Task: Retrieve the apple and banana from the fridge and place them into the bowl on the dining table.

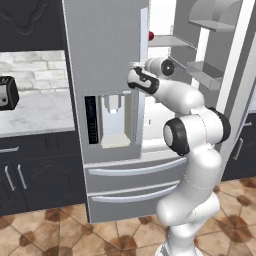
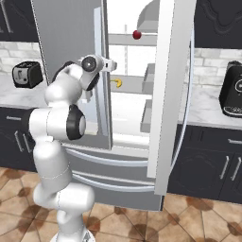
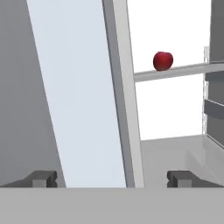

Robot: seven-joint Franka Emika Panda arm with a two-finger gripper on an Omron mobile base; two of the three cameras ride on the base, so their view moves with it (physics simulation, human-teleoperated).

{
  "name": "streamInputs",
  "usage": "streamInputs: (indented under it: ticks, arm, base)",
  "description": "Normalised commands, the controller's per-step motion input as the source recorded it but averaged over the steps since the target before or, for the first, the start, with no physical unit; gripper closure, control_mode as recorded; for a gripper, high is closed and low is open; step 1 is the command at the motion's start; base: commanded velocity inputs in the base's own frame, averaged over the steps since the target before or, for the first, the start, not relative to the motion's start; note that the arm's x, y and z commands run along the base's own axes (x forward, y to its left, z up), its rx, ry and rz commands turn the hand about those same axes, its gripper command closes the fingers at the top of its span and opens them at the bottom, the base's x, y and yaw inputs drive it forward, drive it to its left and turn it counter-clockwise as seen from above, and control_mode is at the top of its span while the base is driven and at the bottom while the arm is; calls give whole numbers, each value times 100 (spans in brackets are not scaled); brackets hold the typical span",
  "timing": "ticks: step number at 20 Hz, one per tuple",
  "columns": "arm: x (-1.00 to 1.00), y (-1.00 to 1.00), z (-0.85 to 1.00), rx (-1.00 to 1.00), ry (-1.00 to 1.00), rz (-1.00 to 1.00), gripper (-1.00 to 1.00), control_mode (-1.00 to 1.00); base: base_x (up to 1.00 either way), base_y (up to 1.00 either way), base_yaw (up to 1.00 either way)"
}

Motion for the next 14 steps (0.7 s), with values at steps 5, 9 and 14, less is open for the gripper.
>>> streamInputs:
  ticks: [5,9,14]
  arm:
    - [39,0,12,0,14,0,100,-100]
    - [-13,0,45,0,31,0,100,-100]
    - [-58,4,42,0,34,-1,100,-100]
  base:
    - [0,0,0]
    - [0,0,0]
    - [0,0,0]
